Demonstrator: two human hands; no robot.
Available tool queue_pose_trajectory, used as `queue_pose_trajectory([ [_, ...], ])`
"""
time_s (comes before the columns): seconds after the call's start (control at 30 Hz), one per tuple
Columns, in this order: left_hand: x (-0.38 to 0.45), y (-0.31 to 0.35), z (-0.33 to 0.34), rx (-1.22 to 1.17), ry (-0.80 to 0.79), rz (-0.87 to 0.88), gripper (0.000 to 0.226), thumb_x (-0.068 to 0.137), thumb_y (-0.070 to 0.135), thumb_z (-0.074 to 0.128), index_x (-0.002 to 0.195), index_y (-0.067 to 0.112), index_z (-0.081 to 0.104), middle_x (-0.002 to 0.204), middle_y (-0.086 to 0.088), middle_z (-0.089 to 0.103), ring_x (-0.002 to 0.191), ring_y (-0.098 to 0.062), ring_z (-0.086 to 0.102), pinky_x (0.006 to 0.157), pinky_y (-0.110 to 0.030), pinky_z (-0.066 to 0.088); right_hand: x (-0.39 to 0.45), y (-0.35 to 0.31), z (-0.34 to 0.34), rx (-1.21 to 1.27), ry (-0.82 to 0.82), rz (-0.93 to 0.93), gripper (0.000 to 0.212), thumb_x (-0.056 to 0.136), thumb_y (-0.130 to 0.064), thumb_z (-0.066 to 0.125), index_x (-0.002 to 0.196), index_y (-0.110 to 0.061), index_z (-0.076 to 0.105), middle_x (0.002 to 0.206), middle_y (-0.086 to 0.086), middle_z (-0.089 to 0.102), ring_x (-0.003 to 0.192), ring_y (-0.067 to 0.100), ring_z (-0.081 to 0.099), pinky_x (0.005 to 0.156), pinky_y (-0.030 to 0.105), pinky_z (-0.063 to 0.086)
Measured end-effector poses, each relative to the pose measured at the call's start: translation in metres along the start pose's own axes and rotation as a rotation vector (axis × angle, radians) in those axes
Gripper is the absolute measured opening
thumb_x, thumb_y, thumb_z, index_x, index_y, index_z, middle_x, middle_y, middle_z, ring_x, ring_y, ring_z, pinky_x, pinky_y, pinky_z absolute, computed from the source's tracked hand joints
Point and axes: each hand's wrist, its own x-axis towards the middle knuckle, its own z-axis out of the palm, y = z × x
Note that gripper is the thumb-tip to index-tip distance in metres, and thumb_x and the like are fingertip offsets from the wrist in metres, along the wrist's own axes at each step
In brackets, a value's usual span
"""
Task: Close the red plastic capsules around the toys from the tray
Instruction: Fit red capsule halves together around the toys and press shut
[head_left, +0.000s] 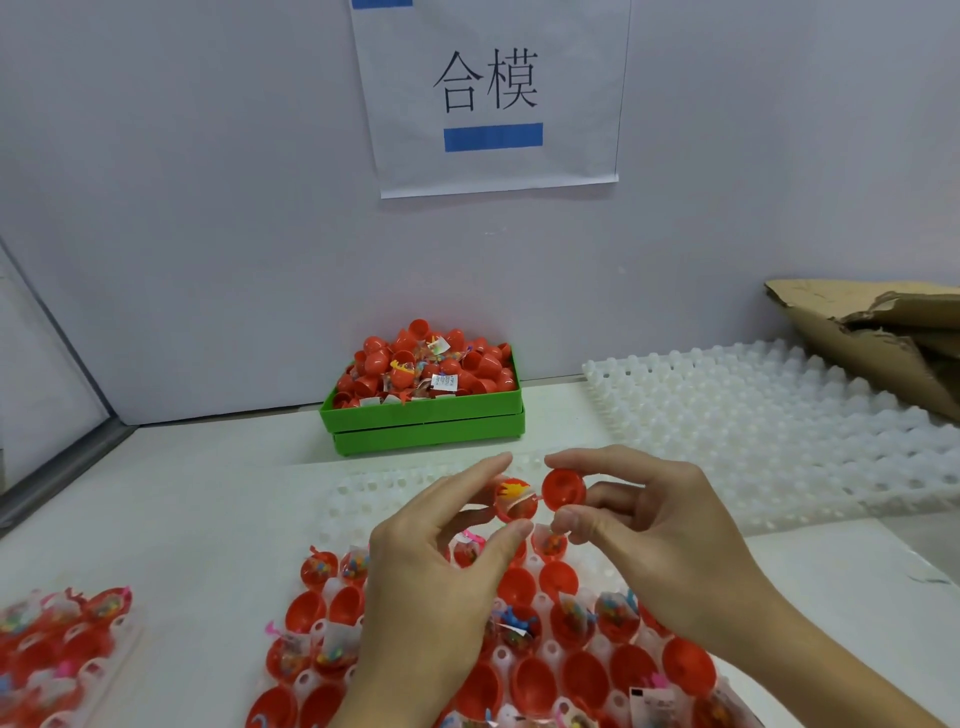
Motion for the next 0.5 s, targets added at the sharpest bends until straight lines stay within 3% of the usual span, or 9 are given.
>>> queue_pose_trajectory([
  [0.13, 0.0005, 0.0015, -0.0002, 0.071, 0.001, 0.094, 0.035, 0.074, 0.012, 0.082, 0.093, 0.039, 0.072, 0.094, 0.021, 0.071, 0.093, -0.004, 0.068, 0.075, -0.013, 0.053, 0.0005, 0.0023, 0.0015, -0.056, 0.005, -0.052, 0.043, 0.077, 0.007, 0.077, 0.105, -0.025, 0.075, 0.09, -0.001, 0.07, 0.072, 0.023, 0.074, 0.07, 0.027, 0.058],
  [0.27, 0.0007, 0.0009, 0.0018, 0.09, 0.016, 0.19, 0.035, 0.075, 0.001, 0.081, 0.088, 0.032, 0.073, 0.092, 0.016, 0.069, 0.091, -0.006, 0.069, 0.074, -0.015, 0.055, 0.0, 0.0034, 0.0024, -0.155, 0.003, -0.121, 0.046, 0.076, 0.003, 0.08, 0.107, -0.03, 0.074, 0.095, -0.006, 0.068, 0.072, 0.024, 0.072, 0.071, 0.039, 0.06],
  [0.5, -0.0006, -0.0017, 0.0016, 0.104, -0.019, 0.204, 0.025, 0.077, 0.006, 0.081, 0.088, 0.028, 0.076, 0.095, 0.016, 0.067, 0.095, -0.007, 0.068, 0.076, -0.015, 0.056, -0.0012, 0.001, 0.0031, -0.259, 0.007, -0.22, 0.04, 0.07, 0.002, 0.085, 0.101, -0.022, 0.076, 0.092, -0.008, 0.069, 0.073, 0.019, 0.071, 0.068, 0.031, 0.06],
])
